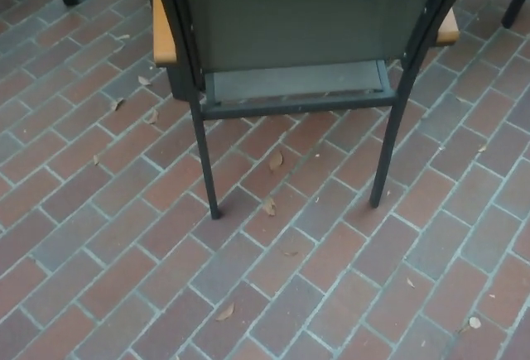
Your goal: A chair is kept outside and the robot walks towards it to grab it and pull it out towards itself
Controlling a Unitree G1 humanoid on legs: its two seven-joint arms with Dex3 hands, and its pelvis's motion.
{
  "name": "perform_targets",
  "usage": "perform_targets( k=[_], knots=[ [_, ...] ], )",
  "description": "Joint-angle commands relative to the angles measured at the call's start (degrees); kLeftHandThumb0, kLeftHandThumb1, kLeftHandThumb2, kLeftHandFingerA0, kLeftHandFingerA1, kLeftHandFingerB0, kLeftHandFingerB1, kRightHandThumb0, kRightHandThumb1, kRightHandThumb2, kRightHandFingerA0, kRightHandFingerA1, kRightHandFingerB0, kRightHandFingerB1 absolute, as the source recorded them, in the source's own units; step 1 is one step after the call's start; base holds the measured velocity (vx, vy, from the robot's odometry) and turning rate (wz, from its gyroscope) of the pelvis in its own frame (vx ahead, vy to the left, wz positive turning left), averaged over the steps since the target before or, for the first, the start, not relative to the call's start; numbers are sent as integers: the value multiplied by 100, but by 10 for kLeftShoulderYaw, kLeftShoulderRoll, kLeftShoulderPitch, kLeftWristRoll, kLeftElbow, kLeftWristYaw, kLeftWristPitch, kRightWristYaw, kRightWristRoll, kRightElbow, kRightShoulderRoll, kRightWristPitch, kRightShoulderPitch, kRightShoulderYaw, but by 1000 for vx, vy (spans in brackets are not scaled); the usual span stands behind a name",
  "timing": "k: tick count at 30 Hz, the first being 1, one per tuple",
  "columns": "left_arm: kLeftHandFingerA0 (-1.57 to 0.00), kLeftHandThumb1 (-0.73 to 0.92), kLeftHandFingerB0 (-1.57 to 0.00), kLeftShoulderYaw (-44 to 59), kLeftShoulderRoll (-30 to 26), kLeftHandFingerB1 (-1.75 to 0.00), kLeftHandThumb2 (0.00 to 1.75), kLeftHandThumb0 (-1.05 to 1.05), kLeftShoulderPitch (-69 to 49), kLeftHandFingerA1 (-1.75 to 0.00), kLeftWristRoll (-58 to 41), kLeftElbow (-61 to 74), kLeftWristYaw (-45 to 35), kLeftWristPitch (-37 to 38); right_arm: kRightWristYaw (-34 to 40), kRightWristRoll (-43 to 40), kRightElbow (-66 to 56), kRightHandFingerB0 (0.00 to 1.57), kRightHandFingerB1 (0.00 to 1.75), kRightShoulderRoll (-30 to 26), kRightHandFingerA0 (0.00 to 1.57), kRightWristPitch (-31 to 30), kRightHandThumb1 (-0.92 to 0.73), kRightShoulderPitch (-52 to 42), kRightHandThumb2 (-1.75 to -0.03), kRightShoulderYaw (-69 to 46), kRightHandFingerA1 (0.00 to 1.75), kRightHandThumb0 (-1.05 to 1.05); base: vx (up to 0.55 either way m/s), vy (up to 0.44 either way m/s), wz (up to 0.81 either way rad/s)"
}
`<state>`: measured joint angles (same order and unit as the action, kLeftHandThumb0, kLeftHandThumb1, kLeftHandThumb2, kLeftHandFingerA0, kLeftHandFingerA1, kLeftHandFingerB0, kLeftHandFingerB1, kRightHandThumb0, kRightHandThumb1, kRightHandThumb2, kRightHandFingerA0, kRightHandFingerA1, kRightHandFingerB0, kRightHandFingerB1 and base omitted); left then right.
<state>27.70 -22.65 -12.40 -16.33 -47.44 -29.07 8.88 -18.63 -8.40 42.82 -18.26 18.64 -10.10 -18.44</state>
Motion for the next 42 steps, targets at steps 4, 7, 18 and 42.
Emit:
perform_targets(
  k=[4, 7, 18, 42],
  knots=[
    [-2, 13, 0, 6, -15, -51, 82, -38, 4, -54, -18, 20, -13, -10, 7, 14, 4, 0, 15, -13, 0, 30, -41, -1, -82, 11, 13, -70, 414, 126, -5],
    [-2, 12, 0, 12, -14, -51, 81, -38, 3, -54, -28, 27, -17, -15, 3, 10, 8, 0, 15, -13, 0, 33, -41, 0, -81, 9, 11, -71, 454, 177, -25],
    [-1, 13, 0, 11, -10, -51, 81, -38, -2, -53, -30, 31, -15, -10, 11, 14, 17, 0, 13, -14, 0, 44, -41, 7, -80, 8, 9, -71, 325, 98, 10],
    [-12, 42, -10, -10, -27, -35, 55, -73, -11, -55, -16, 76, -19, -20, -9, -12, 31, 0, 10, -30, 0, 12, -39, 22, -75, -15, 2, -71, 253, 83, 1]
  ],
)
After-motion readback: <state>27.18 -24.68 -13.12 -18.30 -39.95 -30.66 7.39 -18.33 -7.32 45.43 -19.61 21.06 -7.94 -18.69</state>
